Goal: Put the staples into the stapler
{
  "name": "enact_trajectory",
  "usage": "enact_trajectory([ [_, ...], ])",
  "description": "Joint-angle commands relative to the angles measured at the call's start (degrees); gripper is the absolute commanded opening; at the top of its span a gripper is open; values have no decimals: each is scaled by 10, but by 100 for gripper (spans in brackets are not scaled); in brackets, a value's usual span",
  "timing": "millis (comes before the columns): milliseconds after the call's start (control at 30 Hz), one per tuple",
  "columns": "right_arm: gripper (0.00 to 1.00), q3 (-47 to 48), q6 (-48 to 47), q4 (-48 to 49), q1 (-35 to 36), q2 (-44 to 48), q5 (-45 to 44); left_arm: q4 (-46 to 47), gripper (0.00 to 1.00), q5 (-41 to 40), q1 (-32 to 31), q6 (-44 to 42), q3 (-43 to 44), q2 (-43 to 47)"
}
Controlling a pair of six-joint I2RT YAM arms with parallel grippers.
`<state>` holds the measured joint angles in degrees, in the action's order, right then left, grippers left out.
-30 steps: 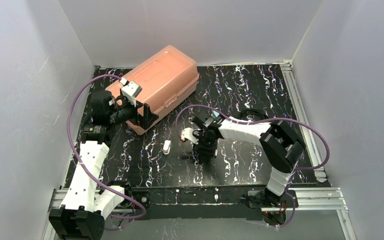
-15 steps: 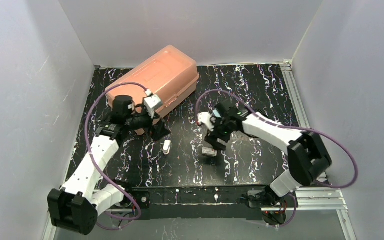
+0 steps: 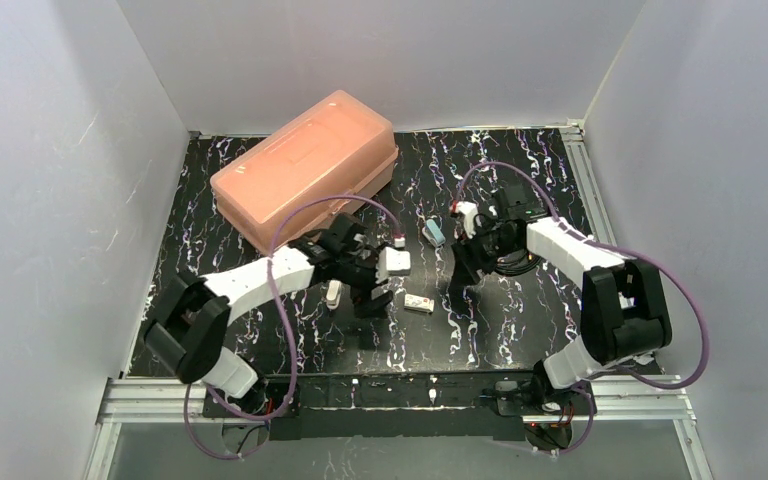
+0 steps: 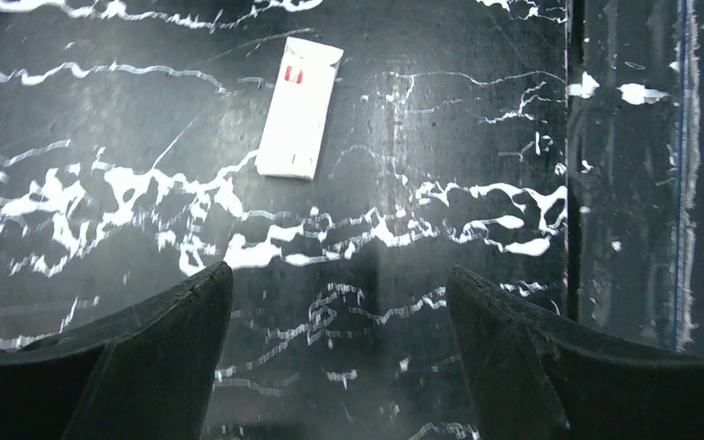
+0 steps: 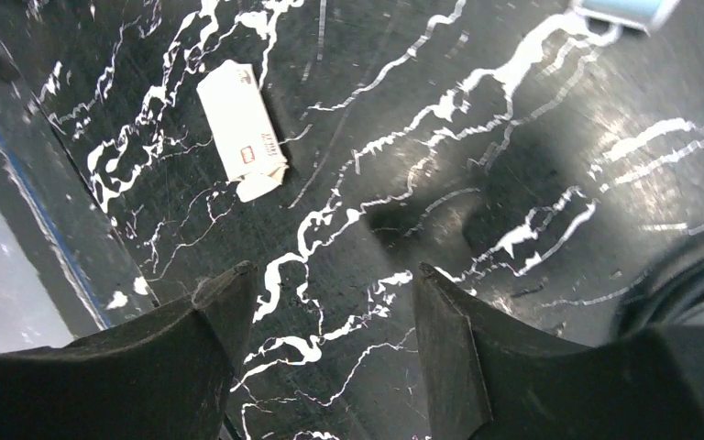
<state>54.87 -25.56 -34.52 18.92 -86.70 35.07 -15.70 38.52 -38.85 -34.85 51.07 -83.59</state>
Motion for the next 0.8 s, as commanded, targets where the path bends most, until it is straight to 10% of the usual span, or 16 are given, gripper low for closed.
enact_trajectory([
  [0, 69, -2, 22, -4, -49, -25, 103, 42, 81, -21, -37, -40, 40, -47],
  [767, 53, -22, 41, 18, -69, -82, 190, 154, 51, -64, -78, -51, 55, -189],
])
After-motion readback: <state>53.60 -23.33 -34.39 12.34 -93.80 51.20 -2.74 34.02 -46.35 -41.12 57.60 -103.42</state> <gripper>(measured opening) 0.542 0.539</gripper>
